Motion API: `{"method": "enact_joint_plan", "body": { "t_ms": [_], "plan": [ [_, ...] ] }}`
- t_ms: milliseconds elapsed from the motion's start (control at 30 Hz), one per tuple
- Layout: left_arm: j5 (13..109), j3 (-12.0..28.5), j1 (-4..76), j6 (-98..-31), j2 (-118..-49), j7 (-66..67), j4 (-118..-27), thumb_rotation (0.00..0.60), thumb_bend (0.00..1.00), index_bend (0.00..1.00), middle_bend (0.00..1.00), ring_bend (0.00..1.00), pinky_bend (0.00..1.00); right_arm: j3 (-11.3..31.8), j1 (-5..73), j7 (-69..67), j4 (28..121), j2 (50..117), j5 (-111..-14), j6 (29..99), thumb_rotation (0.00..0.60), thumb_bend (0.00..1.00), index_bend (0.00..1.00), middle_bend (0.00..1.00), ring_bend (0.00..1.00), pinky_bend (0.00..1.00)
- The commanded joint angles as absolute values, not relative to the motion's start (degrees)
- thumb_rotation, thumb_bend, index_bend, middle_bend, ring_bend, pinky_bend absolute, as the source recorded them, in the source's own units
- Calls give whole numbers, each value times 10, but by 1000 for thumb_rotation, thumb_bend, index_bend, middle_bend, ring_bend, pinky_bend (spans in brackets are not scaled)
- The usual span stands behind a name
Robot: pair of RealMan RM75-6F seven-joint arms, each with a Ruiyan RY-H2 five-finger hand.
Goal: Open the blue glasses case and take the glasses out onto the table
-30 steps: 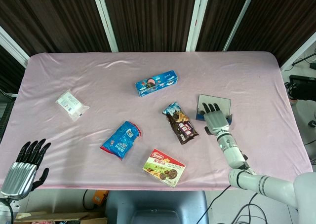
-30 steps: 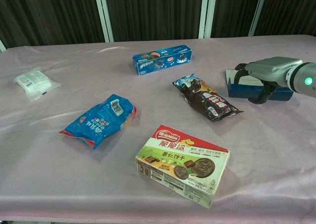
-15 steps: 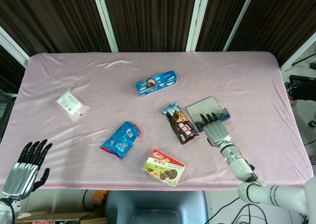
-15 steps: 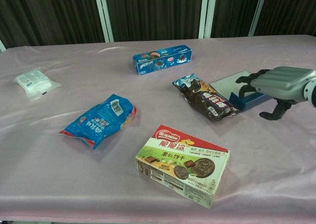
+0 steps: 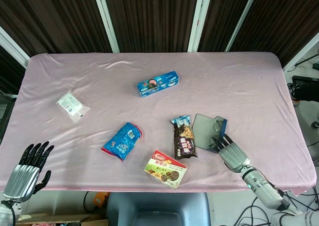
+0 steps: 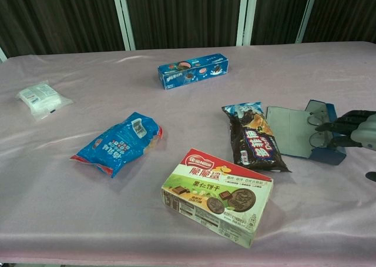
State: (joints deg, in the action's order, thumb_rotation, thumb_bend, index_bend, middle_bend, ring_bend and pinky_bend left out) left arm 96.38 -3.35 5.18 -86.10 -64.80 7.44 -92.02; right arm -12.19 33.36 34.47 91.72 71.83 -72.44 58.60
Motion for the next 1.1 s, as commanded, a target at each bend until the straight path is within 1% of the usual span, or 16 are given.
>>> {"method": "enact_joint_plan", "body": {
  "t_ms": [33,233,433,633,833,1100],
  "plan": [
    [965,-34,52,-860,-648,76,-921,600,447,0,0,0,0,-141,311,312,909,700,-760,601,600,530,380,0,0,0],
    [965,-35,51,-860,-649,77,-921,600,446,0,0,0,0,-151,278,278,865,694,-807,625,600,530,380,0,0,0],
    [966,-35,52,-858,-650,80,-922,600,446,0,0,0,0,-143,256,245,825,688,-820,640,600,529,384,0,0,0],
    [965,-35,52,-858,-650,82,-922,600,446,0,0,0,0,-112,248,219,768,698,-794,622,600,531,385,0,0,0],
    [963,-34,53,-855,-652,86,-923,600,445,0,0,0,0,-76,266,206,720,722,-761,568,600,530,385,0,0,0],
    [960,-33,53,-853,-654,90,-922,600,446,0,0,0,0,-10,304,225,665,764,-697,508,600,530,383,0,0,0]
  ]
}}
